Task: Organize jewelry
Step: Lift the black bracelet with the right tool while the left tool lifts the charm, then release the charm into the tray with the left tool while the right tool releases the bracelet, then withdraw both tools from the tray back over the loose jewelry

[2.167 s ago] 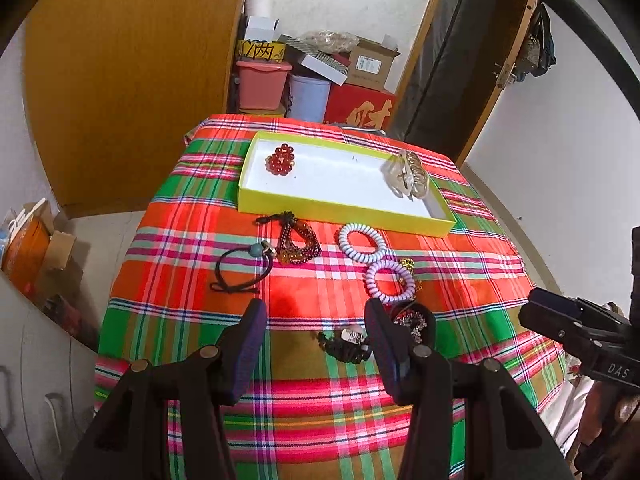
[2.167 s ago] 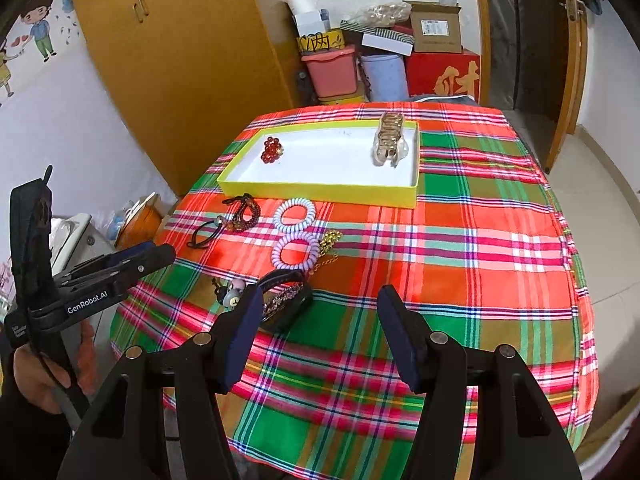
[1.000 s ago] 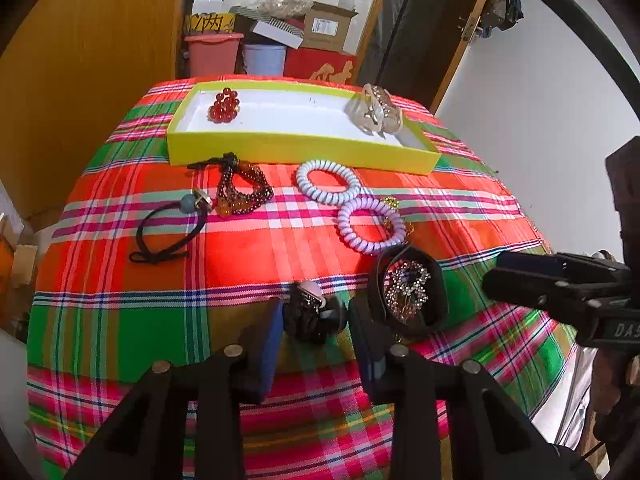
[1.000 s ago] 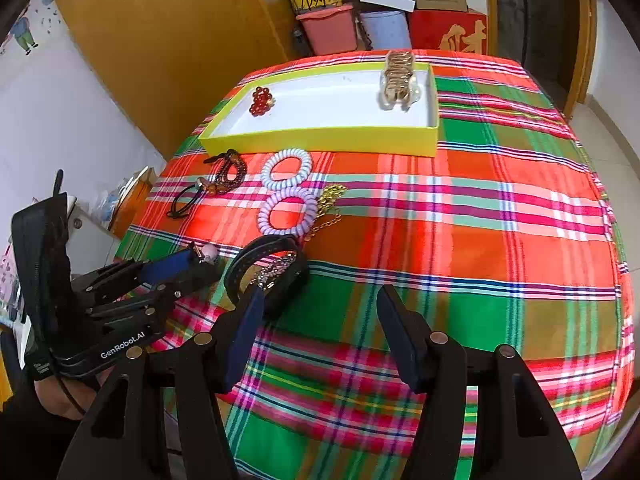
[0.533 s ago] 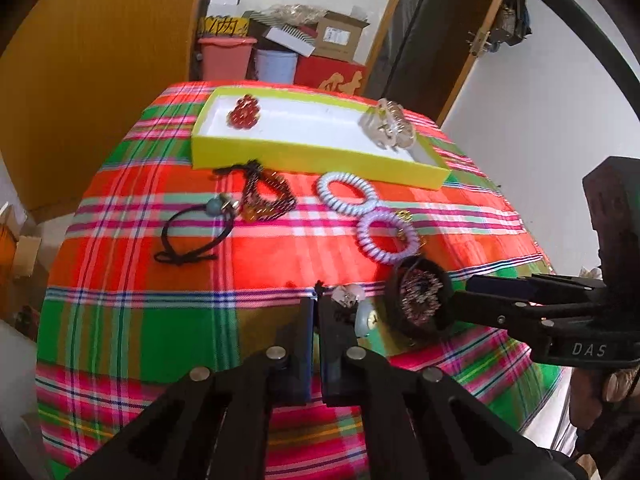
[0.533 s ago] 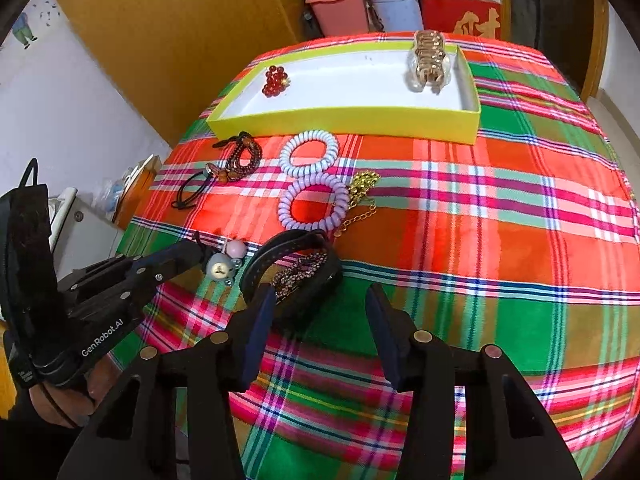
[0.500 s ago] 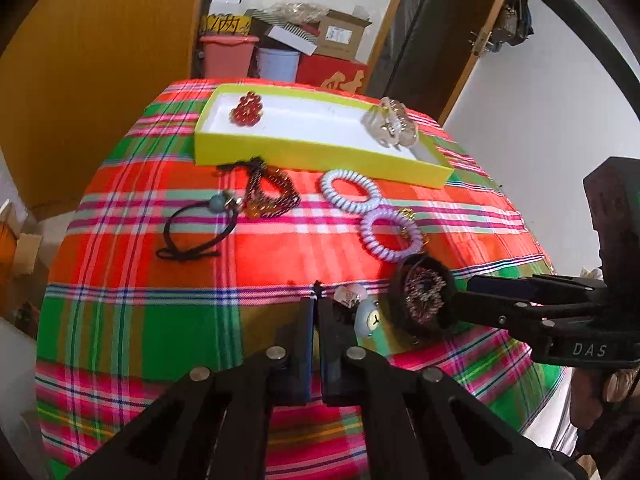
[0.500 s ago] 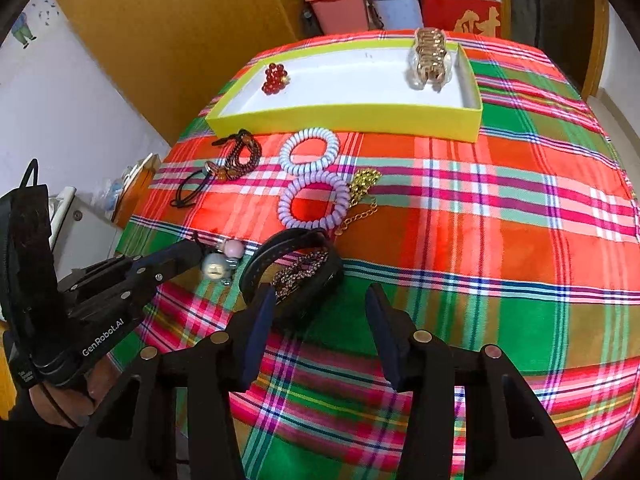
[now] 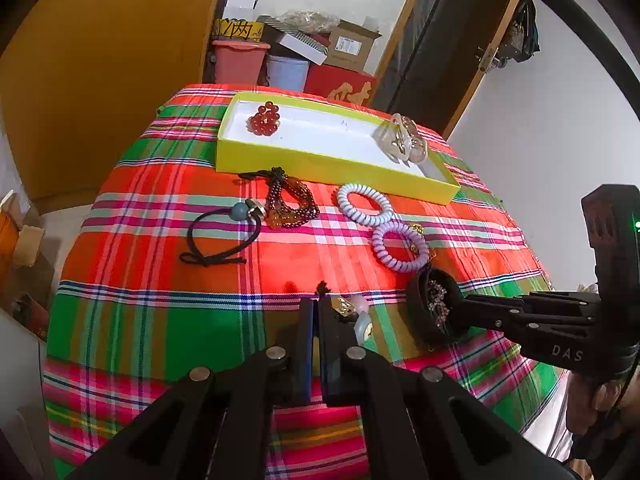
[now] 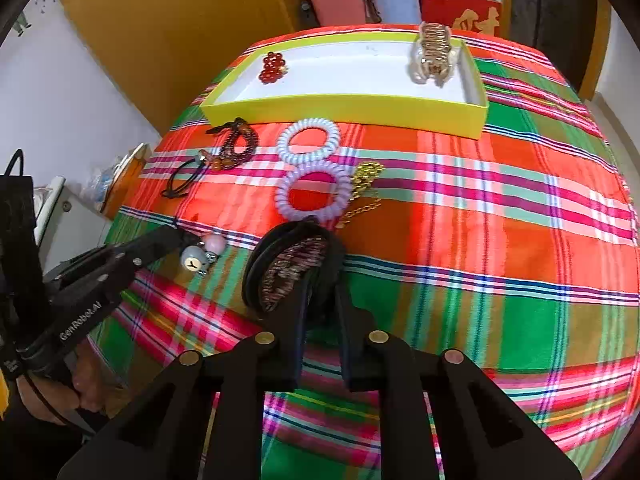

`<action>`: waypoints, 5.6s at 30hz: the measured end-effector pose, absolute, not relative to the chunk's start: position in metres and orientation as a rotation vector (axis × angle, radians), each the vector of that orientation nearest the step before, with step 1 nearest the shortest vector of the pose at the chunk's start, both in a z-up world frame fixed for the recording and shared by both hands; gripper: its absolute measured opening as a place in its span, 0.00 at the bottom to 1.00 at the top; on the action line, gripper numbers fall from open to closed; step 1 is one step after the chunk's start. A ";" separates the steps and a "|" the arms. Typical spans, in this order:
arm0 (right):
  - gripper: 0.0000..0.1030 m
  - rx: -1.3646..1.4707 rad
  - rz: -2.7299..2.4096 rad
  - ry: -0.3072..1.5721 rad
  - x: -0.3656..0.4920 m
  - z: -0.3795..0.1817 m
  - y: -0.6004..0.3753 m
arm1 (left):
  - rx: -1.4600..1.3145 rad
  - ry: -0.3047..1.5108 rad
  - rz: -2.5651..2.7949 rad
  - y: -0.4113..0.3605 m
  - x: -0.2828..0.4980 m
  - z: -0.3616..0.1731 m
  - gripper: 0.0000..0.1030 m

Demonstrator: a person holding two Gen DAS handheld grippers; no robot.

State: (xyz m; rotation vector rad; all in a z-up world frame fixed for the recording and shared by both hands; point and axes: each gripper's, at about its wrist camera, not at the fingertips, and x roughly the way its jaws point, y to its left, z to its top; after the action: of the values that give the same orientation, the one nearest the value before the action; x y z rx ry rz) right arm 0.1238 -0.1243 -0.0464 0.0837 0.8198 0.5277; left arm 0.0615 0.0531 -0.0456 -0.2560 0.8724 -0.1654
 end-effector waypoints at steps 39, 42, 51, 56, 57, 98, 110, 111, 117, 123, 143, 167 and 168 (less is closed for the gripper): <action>0.12 0.079 0.419 0.729 0.087 -0.023 -0.173 | -0.227 0.767 -0.209 0.033 0.039 0.018 0.02; 0.12 0.089 0.425 0.713 0.085 -0.018 -0.175 | -0.227 0.757 -0.213 0.032 0.039 0.024 0.02; 0.12 0.101 0.424 0.695 0.088 -0.010 -0.181 | -0.245 0.751 -0.231 0.032 0.053 0.028 0.02; 0.12 0.100 0.418 0.673 0.105 0.002 -0.181 | -0.258 0.740 -0.237 0.039 0.075 0.032 0.02; 0.12 0.099 0.418 0.668 0.109 0.005 -0.180 | -0.259 0.738 -0.238 0.040 0.080 0.032 0.02; 0.13 0.013 0.343 0.816 0.291 -0.005 -0.152 | -0.230 0.852 -0.113 0.092 0.260 -0.041 0.02; 0.37 0.067 0.385 0.717 0.261 0.014 -0.158 | -0.238 0.811 -0.089 0.096 0.246 -0.020 0.21; 0.37 0.075 0.390 0.708 0.255 0.016 -0.160 | -0.244 0.807 -0.091 0.097 0.243 -0.017 0.22; 0.37 0.118 0.404 0.667 0.224 0.020 -0.171 | -0.252 0.770 -0.090 0.097 0.208 -0.001 0.22; 0.37 0.152 0.423 0.647 0.188 0.016 -0.181 | -0.248 0.758 -0.080 0.090 0.162 0.009 0.22; 0.37 0.177 0.489 0.658 0.097 -0.014 -0.190 | -0.286 0.786 -0.056 0.090 0.059 0.007 0.22; 0.37 0.123 0.514 0.704 0.129 -0.015 -0.158 | -0.335 0.856 -0.009 0.111 0.088 -0.026 0.33; 0.37 0.118 0.518 0.705 0.132 -0.015 -0.154 | -0.337 0.857 -0.015 0.110 0.089 -0.028 0.33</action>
State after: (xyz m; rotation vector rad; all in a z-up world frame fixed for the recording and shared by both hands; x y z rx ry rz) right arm 0.1321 -0.1541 -0.0145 0.1184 0.7046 0.5183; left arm 0.0888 0.1101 -0.0278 -0.3373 0.8572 -0.0151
